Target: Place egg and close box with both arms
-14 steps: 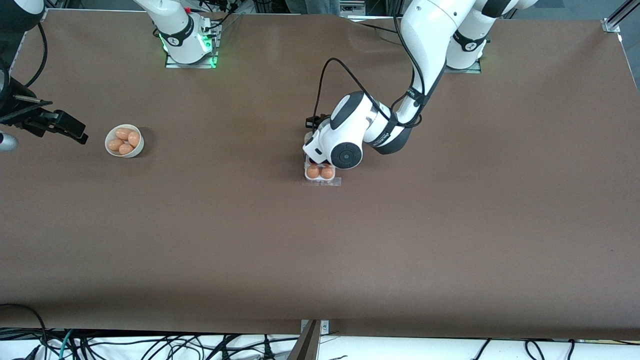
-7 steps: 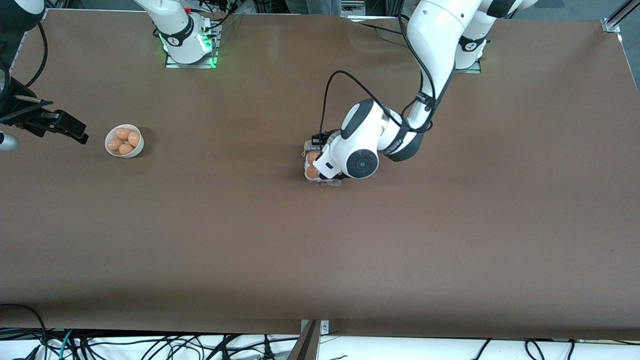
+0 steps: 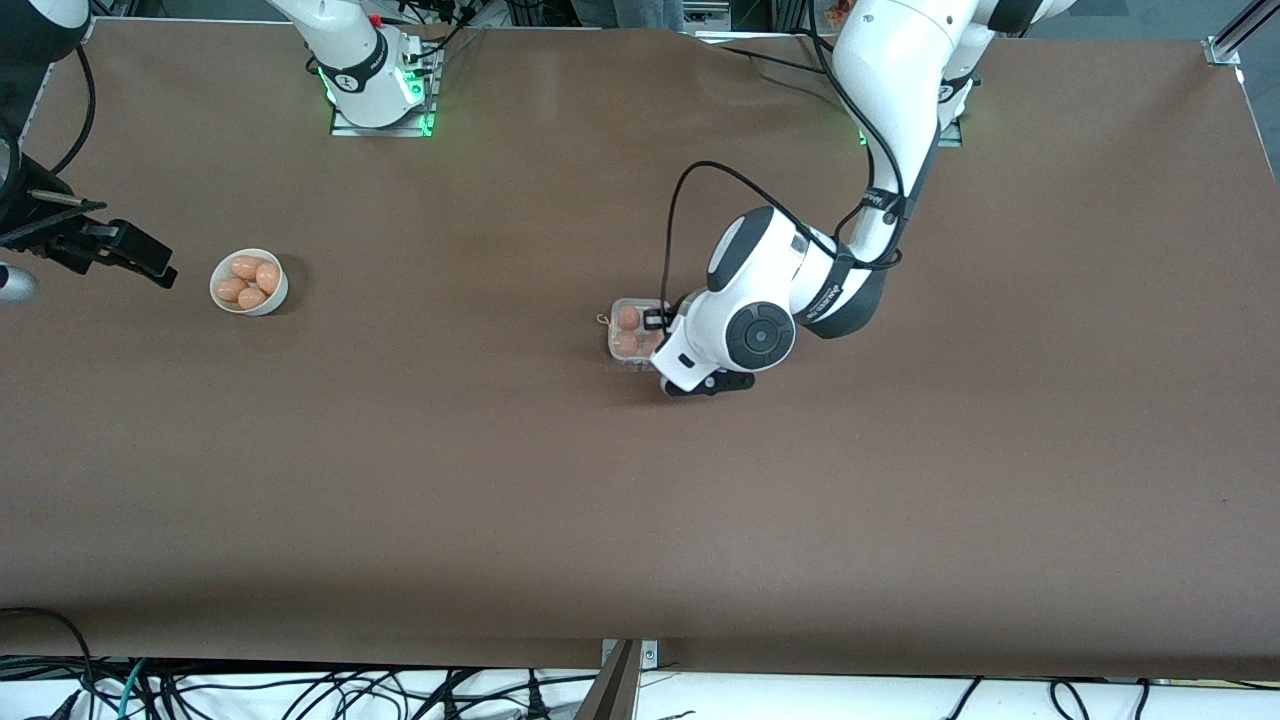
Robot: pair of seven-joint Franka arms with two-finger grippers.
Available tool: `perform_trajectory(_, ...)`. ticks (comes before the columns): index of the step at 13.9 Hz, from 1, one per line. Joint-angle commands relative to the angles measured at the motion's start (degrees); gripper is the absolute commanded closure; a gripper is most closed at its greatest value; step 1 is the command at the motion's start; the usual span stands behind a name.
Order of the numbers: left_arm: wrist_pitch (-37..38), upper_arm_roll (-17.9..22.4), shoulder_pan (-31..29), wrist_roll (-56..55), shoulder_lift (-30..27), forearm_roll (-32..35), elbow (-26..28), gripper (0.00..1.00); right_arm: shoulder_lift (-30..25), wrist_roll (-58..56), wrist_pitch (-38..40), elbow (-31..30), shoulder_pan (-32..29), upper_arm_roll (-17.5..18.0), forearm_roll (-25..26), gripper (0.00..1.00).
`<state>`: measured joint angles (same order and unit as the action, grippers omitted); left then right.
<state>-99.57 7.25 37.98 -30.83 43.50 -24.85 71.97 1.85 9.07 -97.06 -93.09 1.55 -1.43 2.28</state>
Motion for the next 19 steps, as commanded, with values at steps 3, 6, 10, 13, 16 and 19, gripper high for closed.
perform_trajectory(3, 4.74, 3.38, -4.39, 0.16, -5.69, 12.62, -4.82, 0.00, 0.00, -0.72, 0.91, 0.90, -0.32, 0.28, -0.79, 0.00)
perform_trajectory(6, 4.92, 3.29, -11.14, 1.98, -10.17, 14.04, -4.82, 0.00, 0.00, -0.72, 0.91, 0.90, -0.32, 0.28, -0.79, 0.00)
perform_trajectory(10, 8.69, 3.73, -16.53, 11.30, -11.85, 17.27, -4.91, 0.00, -0.09, -0.63, 0.91, 0.90, -0.32, 0.28, -0.79, 0.00)
perform_trajectory(13, 8.96, 4.43, -17.24, 12.20, -13.88, 23.52, -4.91, 0.00, -0.09, -0.72, 0.91, 0.90, -0.32, 0.28, -0.79, 0.00)
perform_trajectory(16, 9.83, 4.52, -19.25, 12.20, -14.14, 25.38, -4.91, 0.00, -0.09, -0.63, 0.91, 0.90, -0.32, 0.28, -0.79, 0.00)
perform_trajectory(19, 9.75, 4.08, -23.20, 18.66, -16.77, 25.64, -4.39, 0.00, -0.09, -0.72, 0.91, 0.90, -0.32, 0.28, -0.79, 0.00)
